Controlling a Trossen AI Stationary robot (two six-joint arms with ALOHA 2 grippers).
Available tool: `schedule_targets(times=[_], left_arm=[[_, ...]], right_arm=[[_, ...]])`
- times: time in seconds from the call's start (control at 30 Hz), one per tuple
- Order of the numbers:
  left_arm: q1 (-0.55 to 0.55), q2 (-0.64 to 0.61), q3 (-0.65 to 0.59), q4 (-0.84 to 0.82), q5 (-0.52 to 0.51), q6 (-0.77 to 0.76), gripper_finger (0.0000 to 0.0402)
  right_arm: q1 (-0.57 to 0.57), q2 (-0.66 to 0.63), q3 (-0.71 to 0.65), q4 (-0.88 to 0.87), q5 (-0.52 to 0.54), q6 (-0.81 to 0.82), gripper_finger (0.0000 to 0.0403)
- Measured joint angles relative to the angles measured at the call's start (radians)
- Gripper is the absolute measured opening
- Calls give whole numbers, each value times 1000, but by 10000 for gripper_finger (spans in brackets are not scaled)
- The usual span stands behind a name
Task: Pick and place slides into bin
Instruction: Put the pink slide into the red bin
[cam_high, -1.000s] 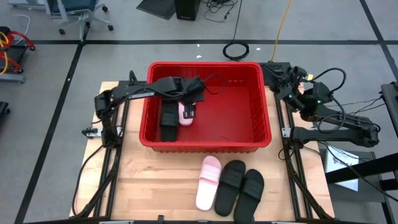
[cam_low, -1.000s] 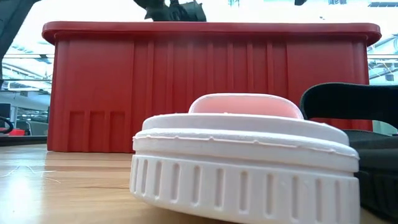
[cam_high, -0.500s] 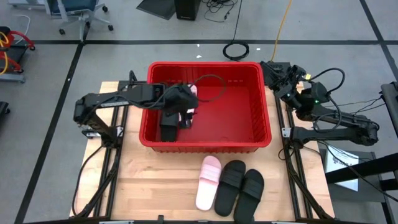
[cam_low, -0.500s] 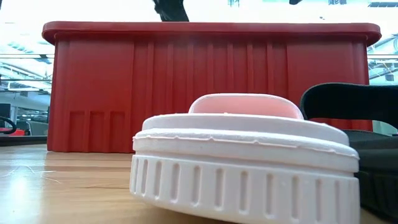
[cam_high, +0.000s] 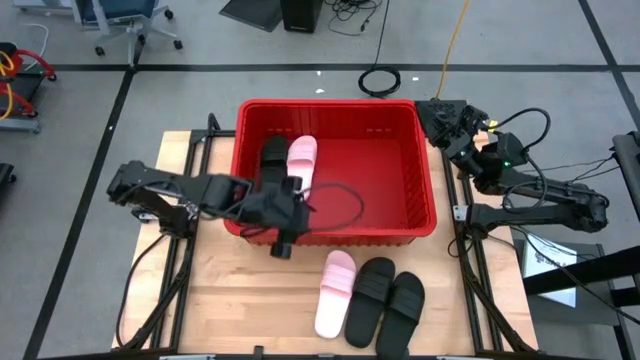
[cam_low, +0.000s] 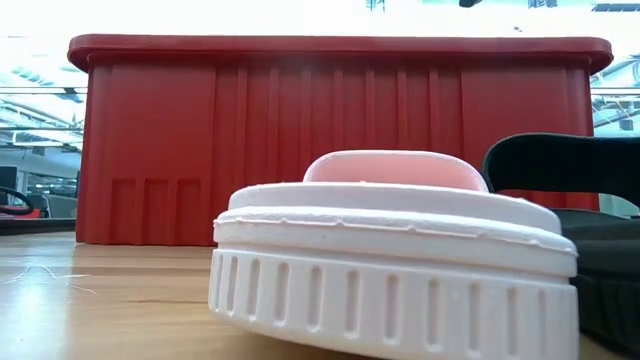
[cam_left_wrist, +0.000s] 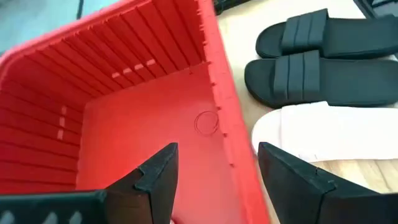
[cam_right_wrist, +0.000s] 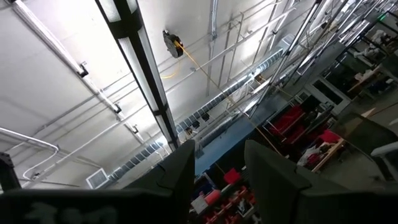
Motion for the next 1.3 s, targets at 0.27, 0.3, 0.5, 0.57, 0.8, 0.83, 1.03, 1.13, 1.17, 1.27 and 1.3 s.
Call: schedule_targets(times=[0.27, 0.3, 0.5, 0.57, 0.8, 0.83, 1.03, 1.13, 1.17, 1.27, 1.3], left_arm=[[-124, 9, 0, 1, -192, -98, 214], [-135, 15, 0, 1, -207, -124, 214], [-220, 81, 1, 10, -246, -259, 214], [-251, 123, 1, 3, -272, -280, 214], [-321, 295, 0, 75, -304, -352, 214], [-327, 315, 0, 93, -303, -361, 214], [-340, 406, 0, 216, -260, -436, 214], [-339, 440, 0, 246, -227, -447, 214], [-338, 448, 0, 256, -219, -447, 214], [-333, 476, 0, 259, -216, -448, 214], [-332, 486, 0, 262, -216, -448, 214]], right_arm=[[1, 0, 0, -7, 0, 8, 130], [1, 0, 0, -8, -2, 18, 130], [1, 0, 0, -54, -87, 85, 130], [2, 0, 0, -67, -118, 115, 130], [11, 0, -1, -90, -215, 198, 130], [14, -1, -1, -90, -225, 197, 130], [15, -1, -1, -89, -287, 204, 130], [20, 0, -1, -103, -291, 205, 130], [22, 0, -2, -105, -291, 205, 130], [28, 0, -2, -108, -291, 203, 130], [31, 0, -2, -110, -291, 203, 130]])
